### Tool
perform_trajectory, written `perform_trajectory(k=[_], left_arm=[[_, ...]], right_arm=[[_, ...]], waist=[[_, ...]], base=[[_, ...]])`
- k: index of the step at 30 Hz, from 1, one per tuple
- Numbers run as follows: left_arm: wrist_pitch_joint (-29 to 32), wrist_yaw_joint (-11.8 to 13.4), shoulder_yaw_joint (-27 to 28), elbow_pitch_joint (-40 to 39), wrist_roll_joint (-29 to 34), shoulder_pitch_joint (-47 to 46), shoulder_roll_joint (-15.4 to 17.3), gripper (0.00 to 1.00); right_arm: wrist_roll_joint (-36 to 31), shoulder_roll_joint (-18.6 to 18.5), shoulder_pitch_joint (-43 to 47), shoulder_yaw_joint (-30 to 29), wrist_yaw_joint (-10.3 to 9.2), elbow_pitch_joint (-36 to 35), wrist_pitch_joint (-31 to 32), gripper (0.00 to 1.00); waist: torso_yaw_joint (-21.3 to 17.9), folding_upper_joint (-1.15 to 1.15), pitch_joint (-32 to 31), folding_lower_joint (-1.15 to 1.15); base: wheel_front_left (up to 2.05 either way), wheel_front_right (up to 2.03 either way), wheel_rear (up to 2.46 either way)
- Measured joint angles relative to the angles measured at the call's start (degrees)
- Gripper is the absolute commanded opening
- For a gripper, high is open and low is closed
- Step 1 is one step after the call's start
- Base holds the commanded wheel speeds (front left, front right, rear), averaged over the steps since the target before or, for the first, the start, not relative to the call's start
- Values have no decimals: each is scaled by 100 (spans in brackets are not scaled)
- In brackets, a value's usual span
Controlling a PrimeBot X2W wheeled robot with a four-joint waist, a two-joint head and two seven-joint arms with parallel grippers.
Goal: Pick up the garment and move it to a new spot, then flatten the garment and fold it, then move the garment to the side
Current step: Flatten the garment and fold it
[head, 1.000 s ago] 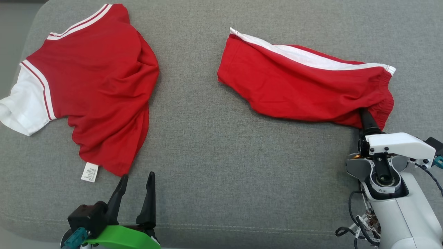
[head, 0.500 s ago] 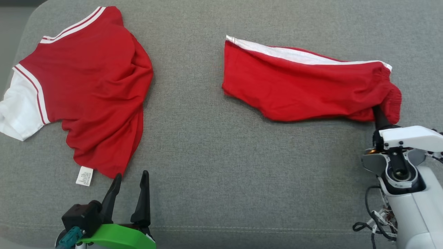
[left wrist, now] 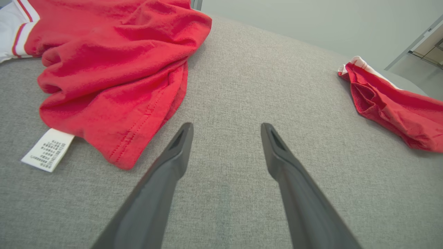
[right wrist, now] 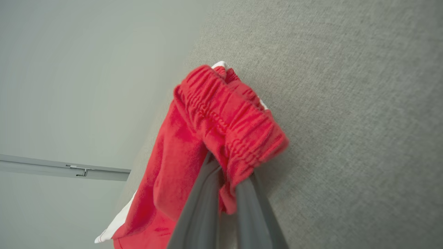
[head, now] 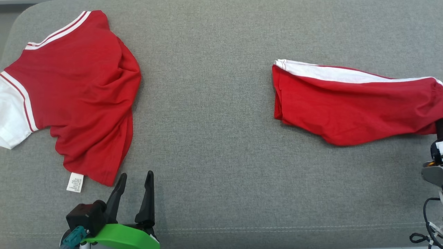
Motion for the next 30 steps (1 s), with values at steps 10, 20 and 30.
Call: perform_trajectory(k=[10,20,30], left_arm=[[36,-3,-77,-8,-3,-12,-63,100],[58,-57,-122,80,-87,-114,-219,100],[-36,-60,-111,183,-269,-124,-290,100]], right_arm=[[-572,-443,-53,408,416,-619,57,0],[-1366,-928,-135,1662,911,-1823,892,0],[-1663,-1178,-119,2319,891,-2290,1727,0]], waist=[[-47,0,23,0],[243,0,-50,0],[609,0,-91,0]], base=[[0,0,0],[0,0,0],[0,0,0]])
